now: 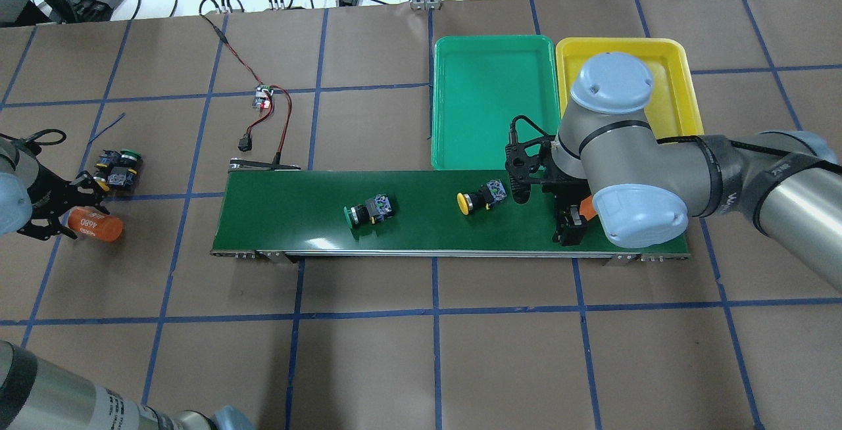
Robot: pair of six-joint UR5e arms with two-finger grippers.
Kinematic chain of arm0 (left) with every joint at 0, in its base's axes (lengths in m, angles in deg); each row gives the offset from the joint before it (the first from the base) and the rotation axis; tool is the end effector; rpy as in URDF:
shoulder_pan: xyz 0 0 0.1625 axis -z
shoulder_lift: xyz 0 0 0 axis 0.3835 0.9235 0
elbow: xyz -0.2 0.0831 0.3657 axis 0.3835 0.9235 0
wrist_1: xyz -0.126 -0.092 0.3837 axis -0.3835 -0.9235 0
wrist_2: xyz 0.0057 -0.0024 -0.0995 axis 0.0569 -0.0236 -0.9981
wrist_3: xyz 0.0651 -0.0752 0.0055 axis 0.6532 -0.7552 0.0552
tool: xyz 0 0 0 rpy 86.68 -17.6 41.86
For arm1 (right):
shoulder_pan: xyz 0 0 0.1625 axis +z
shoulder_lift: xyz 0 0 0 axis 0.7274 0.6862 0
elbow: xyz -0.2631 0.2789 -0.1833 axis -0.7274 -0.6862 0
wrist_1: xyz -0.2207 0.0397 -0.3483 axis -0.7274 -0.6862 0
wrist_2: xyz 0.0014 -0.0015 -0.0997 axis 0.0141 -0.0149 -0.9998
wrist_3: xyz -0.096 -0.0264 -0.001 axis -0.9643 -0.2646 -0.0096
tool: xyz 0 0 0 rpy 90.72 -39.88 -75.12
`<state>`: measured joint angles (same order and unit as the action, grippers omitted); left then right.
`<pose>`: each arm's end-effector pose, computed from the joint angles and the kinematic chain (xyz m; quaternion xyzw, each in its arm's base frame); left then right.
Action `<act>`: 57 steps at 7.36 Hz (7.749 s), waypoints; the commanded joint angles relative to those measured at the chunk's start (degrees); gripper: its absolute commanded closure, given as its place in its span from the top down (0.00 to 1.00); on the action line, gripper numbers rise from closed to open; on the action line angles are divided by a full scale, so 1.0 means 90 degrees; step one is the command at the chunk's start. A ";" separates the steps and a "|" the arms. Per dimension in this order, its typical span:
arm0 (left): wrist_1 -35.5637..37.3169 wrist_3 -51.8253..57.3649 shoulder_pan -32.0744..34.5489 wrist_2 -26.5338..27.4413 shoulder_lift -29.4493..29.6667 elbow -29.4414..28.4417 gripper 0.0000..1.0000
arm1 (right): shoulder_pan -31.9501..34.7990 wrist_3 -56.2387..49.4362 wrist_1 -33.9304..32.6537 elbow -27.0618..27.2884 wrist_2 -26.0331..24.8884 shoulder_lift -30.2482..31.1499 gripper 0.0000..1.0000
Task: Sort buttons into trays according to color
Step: 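Grasp yellow-capped button with right gripper while left gripper picks orange cylinder, then place button in yellow tray with right gripper while left releases cylinder on belt, then raise the right gripper from the yellow tray while the left gripper reaches to the pile, then grasp green-capped button on belt with right gripper while left grasps yellow button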
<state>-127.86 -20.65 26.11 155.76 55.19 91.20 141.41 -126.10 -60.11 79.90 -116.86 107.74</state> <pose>0.2695 -0.5021 0.1737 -0.3901 0.9205 0.0124 0.0171 0.1739 -0.4611 0.2547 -0.7188 0.6946 0.0147 0.0260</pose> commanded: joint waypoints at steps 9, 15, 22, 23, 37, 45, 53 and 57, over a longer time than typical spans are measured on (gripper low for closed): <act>-0.0992 -0.3544 0.2235 -0.0256 -0.1634 0.0473 0.11 | 0.0010 0.0018 -0.0448 -0.0068 0.0021 -0.0206 0.96; -0.1462 -0.6252 0.3694 -0.0901 -0.1450 0.0435 0.12 | 0.0010 0.0008 -0.0664 -0.0048 0.0021 -0.0294 0.90; -0.2004 -0.4308 0.3180 0.0082 -0.1373 -0.0508 1.00 | 0.0010 -0.0002 -0.0683 -0.0184 -0.0076 -0.0285 0.00; -0.2173 -0.2968 0.2848 0.0143 -0.1275 -0.0774 1.00 | 0.0010 -0.0002 -0.0673 -0.0485 -0.0077 -0.0343 0.00; -0.0104 0.5308 0.0677 0.0000 0.1391 -0.2386 1.00 | -0.1126 -0.1291 0.0056 -0.2002 0.0177 -0.1353 1.00; -0.0583 0.5141 0.0501 -0.0871 0.1529 -0.2446 1.00 | -0.0225 -0.1146 -0.0126 -0.0127 0.0031 0.0389 1.00; -0.1539 0.3153 0.0569 -0.0658 0.1130 -0.2524 0.07 | -0.0273 0.0174 -0.0478 0.0391 0.0011 0.0399 1.00; -0.2780 -0.0122 0.1709 -0.0773 -0.0226 -0.1903 0.06 | -0.0283 0.0164 -0.0788 0.0391 0.0011 0.0311 1.00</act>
<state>-150.74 -10.31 37.40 149.29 56.87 71.16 138.93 -124.66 -65.15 83.40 -116.67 111.08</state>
